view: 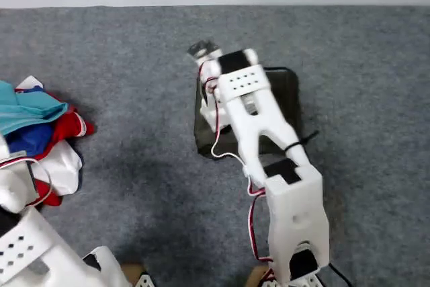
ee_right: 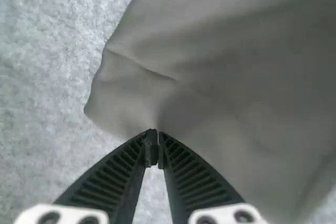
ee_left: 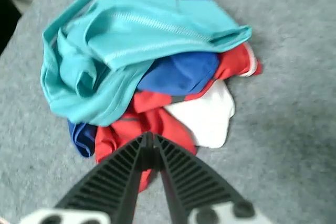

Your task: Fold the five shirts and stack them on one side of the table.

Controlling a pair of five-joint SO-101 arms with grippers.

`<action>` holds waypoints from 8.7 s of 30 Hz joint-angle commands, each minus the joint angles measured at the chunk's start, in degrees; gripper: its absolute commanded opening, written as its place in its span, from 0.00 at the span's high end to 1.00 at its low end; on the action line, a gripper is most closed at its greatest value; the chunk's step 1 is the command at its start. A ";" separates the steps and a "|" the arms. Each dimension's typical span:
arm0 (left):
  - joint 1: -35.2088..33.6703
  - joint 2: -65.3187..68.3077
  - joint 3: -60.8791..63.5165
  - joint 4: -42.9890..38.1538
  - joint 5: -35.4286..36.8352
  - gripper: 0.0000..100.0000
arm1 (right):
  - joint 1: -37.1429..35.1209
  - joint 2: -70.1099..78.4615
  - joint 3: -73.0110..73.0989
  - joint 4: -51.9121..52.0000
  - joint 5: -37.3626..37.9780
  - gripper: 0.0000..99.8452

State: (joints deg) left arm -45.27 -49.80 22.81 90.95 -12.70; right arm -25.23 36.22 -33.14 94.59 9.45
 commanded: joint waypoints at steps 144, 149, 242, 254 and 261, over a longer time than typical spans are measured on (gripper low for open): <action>7.21 -0.53 14.46 -12.31 -2.46 0.99 | 43.03 15.25 -32.26 -5.58 56.70 0.99; 7.12 -0.53 14.46 -12.22 -2.46 0.99 | 41.63 21.41 -38.42 -9.36 59.34 0.99; 7.30 -0.44 14.55 -12.48 -7.56 0.99 | 69.85 16.31 -29.98 8.22 14.77 0.99; 7.30 -0.53 14.55 -12.48 -7.56 0.99 | 70.90 2.59 -30.07 8.31 11.60 0.67; 7.30 -0.53 14.73 -12.48 -7.56 0.99 | 63.08 -5.49 -20.48 8.40 11.60 0.82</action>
State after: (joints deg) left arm -38.15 -49.80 37.93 79.60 -19.82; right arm 41.93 36.04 -57.32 100.66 21.49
